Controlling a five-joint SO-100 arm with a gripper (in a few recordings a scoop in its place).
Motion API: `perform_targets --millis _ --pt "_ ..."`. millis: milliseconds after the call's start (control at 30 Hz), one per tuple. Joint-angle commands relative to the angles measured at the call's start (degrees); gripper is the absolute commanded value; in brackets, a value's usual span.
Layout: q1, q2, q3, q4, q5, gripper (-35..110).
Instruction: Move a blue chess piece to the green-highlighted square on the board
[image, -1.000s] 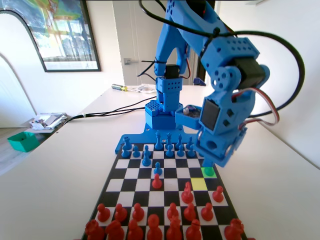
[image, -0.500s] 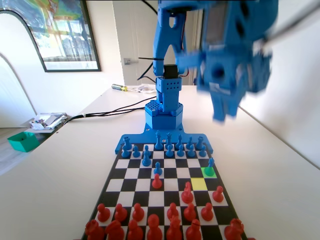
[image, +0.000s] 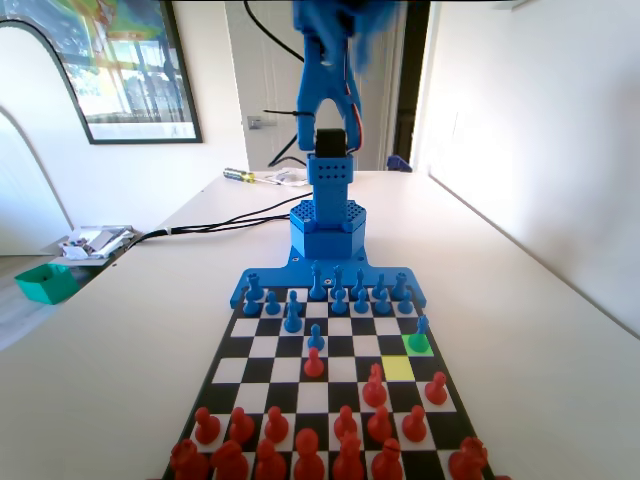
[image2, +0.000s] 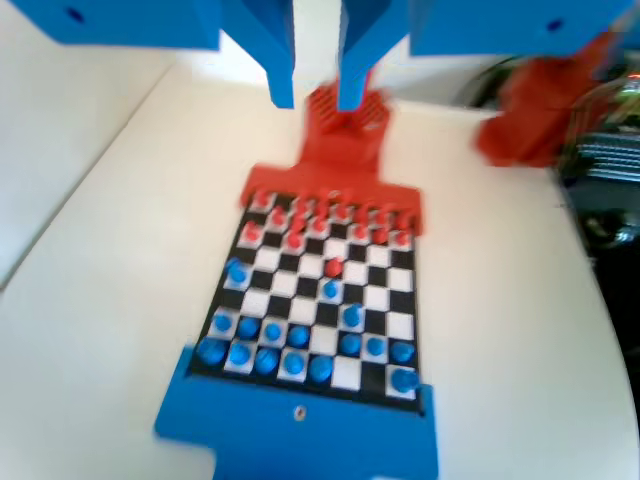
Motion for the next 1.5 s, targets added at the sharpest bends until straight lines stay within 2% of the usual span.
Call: perform_targets --millis 0,500,800,1133,1467 --pt "4.48 8.35 -1.67 1.05 -0.18 5" --pt "7.47 31.03 20.04 0.35 -3.43 4" --pt "5.45 41.31 34.45 -5.8 -2.99 3" --pt "4.04 49.57 42.28 -13.97 -2.37 2" --pt "2.55 52.56 42.63 -15.03 -2.55 1"
